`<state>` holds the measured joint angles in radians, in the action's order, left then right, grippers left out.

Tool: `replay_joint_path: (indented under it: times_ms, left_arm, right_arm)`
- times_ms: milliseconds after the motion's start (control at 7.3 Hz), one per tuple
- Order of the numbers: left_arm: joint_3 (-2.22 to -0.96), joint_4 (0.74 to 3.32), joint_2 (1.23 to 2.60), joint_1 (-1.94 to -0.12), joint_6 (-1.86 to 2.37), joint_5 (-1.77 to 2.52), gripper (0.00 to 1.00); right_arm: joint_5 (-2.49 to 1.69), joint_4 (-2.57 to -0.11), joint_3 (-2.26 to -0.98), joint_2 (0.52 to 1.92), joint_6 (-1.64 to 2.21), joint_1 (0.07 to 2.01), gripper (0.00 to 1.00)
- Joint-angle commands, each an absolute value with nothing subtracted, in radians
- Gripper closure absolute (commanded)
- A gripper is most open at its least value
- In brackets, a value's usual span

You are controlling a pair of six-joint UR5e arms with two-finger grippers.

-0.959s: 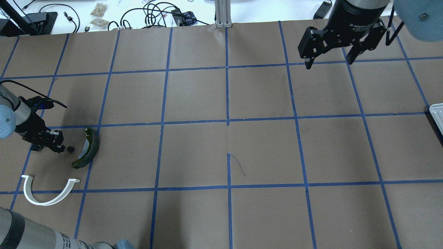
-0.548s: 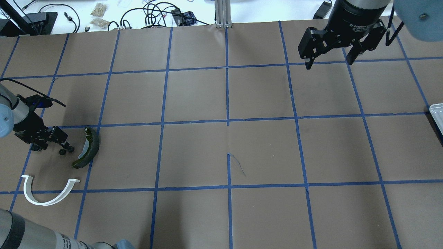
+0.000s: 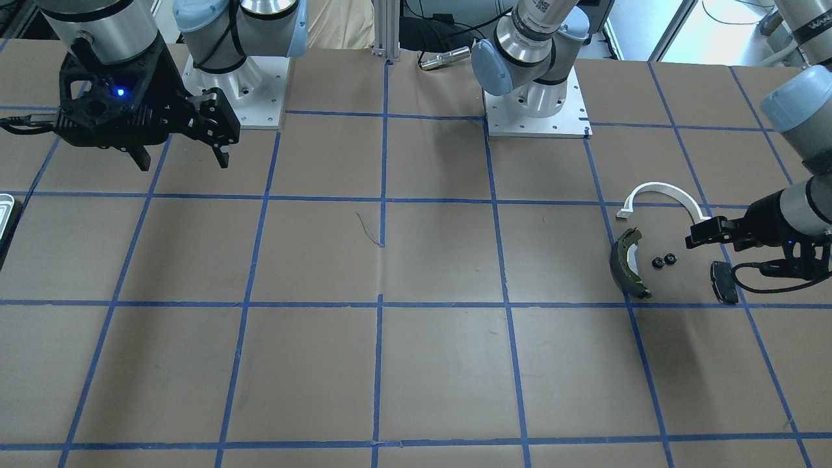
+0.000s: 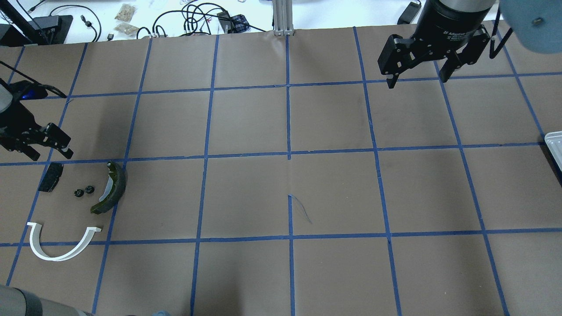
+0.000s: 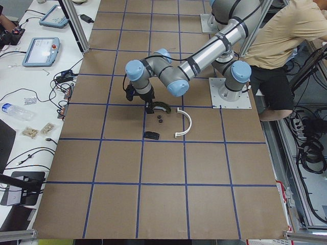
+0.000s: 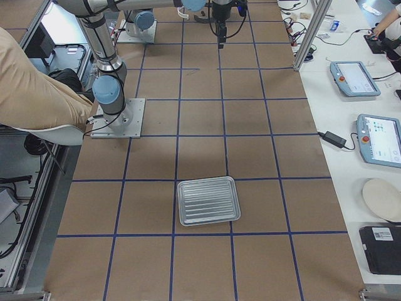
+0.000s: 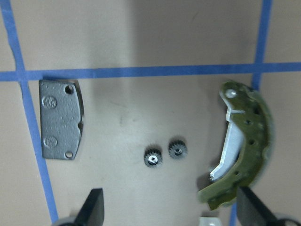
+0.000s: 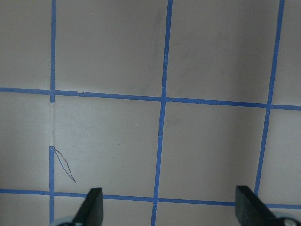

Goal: Place bearing gear from tray to pile

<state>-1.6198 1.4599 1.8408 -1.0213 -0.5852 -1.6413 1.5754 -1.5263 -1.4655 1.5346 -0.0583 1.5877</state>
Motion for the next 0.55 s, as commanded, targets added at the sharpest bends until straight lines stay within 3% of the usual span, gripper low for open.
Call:
replay_joint_path:
  times_ms: [0, 411]
  left_arm:
    - [-1.485, 1.552, 1.78, -1.168, -0.566, -1.614, 0.0]
    - [-1.447, 1.569, 1.724, -1.366, -0.401, -1.611, 0.0]
  right_arm:
    - [1.575, -1.526, -1.465, 1.535, -0.058, 1.588, 0.0]
    - [1.575, -1.528, -1.466, 1.535, -0.058, 1.588, 0.0]
